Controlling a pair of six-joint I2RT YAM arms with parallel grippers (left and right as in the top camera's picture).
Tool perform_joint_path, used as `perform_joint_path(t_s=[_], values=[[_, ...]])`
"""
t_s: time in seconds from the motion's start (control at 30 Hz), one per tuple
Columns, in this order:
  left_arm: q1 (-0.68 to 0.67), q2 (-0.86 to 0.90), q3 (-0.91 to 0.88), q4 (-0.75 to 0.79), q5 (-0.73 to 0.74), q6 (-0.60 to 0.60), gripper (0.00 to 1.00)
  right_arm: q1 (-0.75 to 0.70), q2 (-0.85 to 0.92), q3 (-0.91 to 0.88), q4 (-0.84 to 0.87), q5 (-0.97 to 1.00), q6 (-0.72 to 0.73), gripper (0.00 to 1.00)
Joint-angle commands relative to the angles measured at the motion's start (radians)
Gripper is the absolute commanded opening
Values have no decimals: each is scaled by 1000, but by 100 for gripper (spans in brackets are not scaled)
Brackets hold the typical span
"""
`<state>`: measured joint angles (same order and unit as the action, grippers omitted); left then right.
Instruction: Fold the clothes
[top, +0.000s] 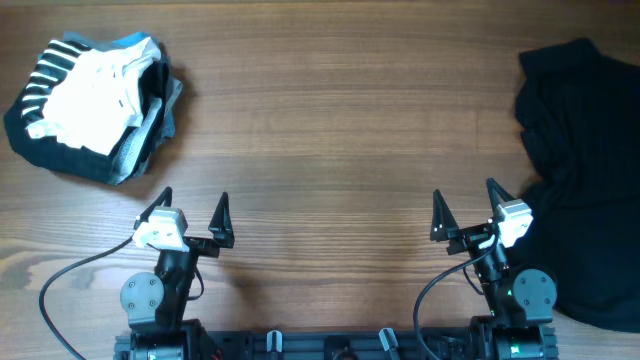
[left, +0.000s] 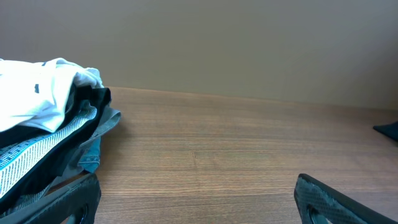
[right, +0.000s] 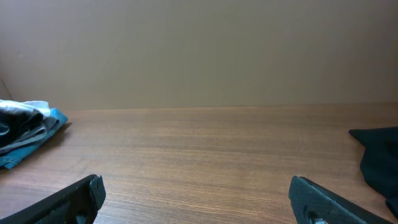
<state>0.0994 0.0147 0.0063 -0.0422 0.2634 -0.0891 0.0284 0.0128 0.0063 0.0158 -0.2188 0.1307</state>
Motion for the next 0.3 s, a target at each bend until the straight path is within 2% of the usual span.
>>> perform_joint_path(t_s=[0.0, 0.27], values=[[-5, 0, 0, -8, 16, -5, 100, 4, -8, -1, 3, 10, 6, 100], [-5, 0, 0, -8, 15, -5, 100, 4, -8, -1, 3, 10, 6, 100]])
